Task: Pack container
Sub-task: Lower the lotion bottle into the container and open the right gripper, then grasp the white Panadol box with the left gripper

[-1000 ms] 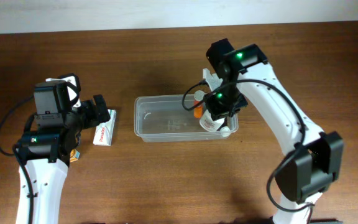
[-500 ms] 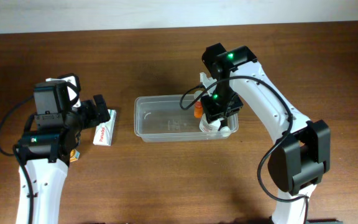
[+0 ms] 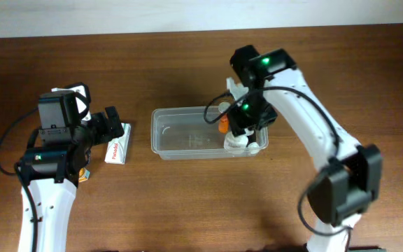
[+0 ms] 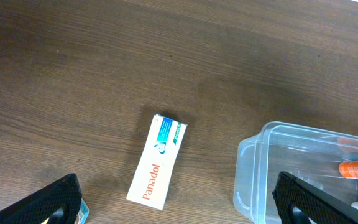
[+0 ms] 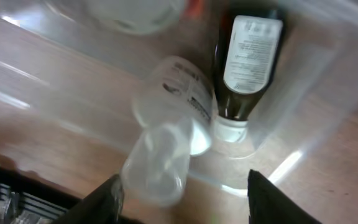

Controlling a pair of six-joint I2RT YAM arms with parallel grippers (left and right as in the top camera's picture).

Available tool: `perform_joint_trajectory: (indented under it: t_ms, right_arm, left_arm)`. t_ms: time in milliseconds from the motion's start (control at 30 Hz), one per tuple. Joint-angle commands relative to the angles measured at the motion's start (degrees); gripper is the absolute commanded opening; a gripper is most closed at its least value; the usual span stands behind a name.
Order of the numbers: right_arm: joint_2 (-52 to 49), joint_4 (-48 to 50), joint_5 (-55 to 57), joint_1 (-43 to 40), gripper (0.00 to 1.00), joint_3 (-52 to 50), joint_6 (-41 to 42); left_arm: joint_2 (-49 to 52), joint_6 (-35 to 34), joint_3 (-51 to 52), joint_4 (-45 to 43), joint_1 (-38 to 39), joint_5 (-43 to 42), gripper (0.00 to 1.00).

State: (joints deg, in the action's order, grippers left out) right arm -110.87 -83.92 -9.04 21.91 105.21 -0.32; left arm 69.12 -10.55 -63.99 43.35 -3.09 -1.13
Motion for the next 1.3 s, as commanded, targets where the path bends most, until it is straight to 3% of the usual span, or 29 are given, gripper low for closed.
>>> perform_joint_trajectory:
  t_ms: [0,200,400,633,1067,1267]
  right_arm:
    - [9.88,0.85,0.85,0.28,0.60,4.35,-1.03]
    - [18.71,1.97,7.21,-4.42,0.68,4.59,2.97]
    - [19.98,-0.61,4.68,-15.67,0.92,4.48,4.39]
    - [18.56,-3.93,1.53,-23.23,0.93,2.56,3.98]
    - [18.56,-3.69,1.60,-23.43,0.93,0.33,3.74]
    - [18.56,-3.69,1.99,-23.43,0.93,0.33,3.74]
  left_arm:
    - [0.31,-0.11,-1.09,0.04,-0.35,-0.63,0.99]
    - [0.31,-0.13,-1.09,0.04,-0.33,-0.68,0.99]
    - [0.37,0.42,-1.11,-0.22,0.48,-2.47,0.99]
    - [5.40,2.47,-2.71,1.18,2.95,-2.12,0.99]
    - [30.75,9.11,-3.69,0.70,2.86,-1.75,1.00]
    - [35.82,9.07,-3.69,0.59,0.66,-0.42,0.99]
